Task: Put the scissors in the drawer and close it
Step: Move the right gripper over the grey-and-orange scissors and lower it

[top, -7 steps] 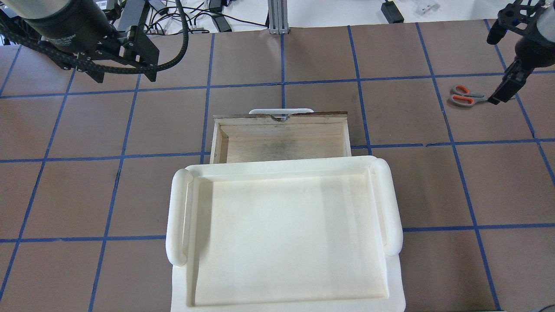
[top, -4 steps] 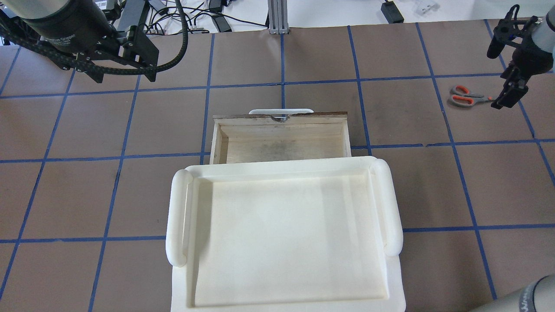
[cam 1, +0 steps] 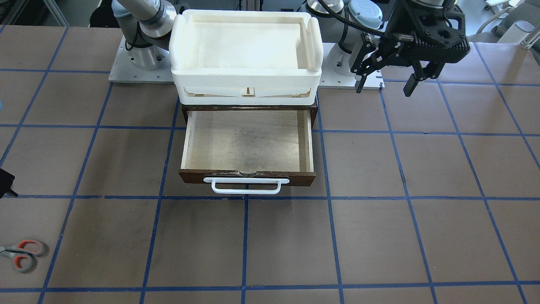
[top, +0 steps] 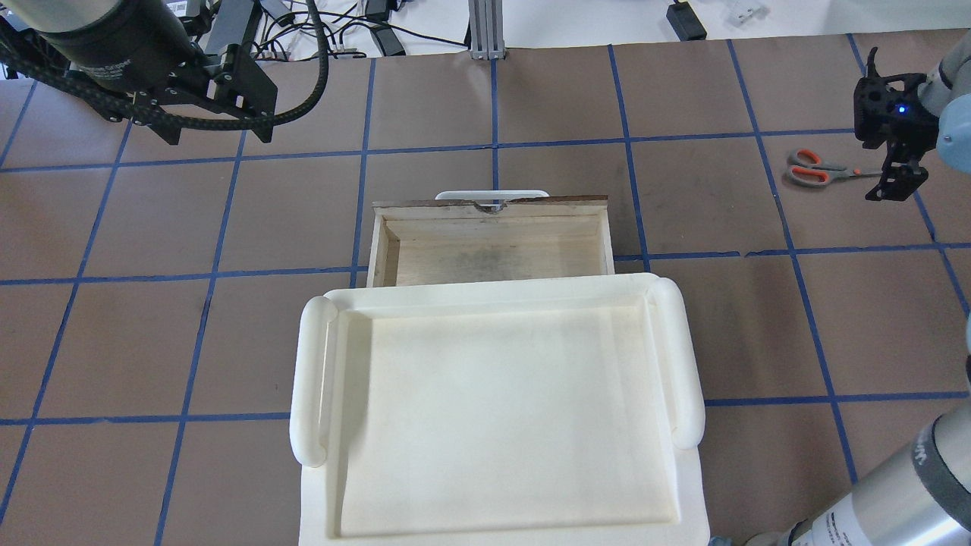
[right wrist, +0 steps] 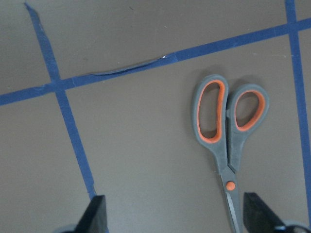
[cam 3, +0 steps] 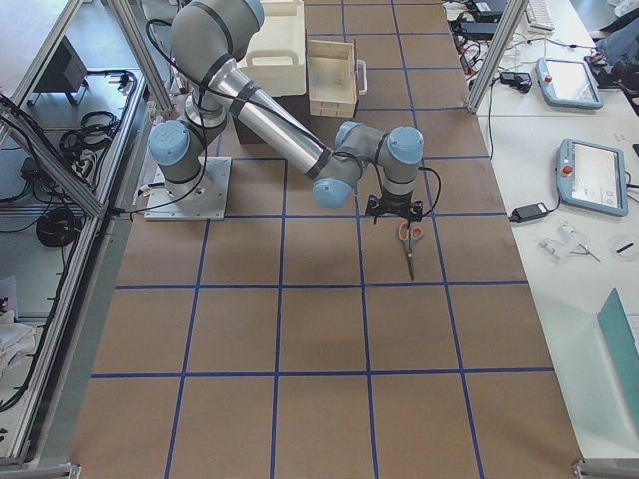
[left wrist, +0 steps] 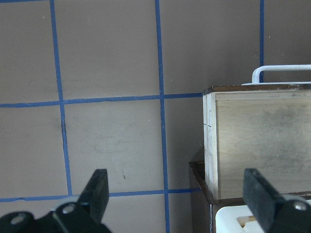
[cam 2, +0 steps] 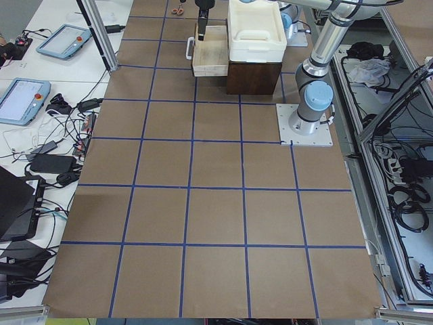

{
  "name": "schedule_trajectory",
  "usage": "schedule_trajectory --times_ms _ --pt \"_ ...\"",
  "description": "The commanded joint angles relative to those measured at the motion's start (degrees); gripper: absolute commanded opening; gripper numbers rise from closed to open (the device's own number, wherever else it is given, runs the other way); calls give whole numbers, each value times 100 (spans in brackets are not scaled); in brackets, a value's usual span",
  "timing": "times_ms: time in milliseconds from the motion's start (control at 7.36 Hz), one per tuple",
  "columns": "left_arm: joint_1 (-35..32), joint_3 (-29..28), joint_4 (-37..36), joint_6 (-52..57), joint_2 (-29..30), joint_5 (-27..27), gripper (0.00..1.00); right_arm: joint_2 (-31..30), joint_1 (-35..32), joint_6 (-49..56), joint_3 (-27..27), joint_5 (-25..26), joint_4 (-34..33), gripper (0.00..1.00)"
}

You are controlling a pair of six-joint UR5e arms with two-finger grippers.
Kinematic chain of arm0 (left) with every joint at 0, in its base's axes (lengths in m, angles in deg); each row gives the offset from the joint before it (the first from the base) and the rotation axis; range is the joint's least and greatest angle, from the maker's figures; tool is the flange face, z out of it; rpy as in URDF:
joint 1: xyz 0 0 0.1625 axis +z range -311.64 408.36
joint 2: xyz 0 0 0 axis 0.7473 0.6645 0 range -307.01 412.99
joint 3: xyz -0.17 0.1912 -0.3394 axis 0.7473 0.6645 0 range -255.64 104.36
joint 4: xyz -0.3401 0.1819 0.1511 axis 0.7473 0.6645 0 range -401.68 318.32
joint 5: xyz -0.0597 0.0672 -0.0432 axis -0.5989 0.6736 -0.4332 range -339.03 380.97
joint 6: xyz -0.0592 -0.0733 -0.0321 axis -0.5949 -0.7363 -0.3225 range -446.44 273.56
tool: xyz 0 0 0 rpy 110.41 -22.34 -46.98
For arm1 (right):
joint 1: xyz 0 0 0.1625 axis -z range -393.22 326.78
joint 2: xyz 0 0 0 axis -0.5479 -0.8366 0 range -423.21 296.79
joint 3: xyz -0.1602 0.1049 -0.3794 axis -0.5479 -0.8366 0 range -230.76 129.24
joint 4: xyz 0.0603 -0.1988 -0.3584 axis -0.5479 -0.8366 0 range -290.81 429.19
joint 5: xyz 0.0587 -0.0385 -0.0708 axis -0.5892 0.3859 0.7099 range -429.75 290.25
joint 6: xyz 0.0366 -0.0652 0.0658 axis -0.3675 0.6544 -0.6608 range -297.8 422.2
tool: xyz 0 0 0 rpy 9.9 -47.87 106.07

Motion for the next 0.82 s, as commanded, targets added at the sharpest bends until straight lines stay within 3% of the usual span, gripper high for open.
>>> schedule_trajectory --times_ms 0,272,680 --pt "-14 0 0 -5 13 0 100 508 102 552 -422 -83 -40 99" --pt "-6 0 0 -5 13 8 100 860 234 834 -704 -555 -48 100" --pt "-6 17 -18 -5 -13 0 100 1186 234 1001 -925 -575 -189 99"
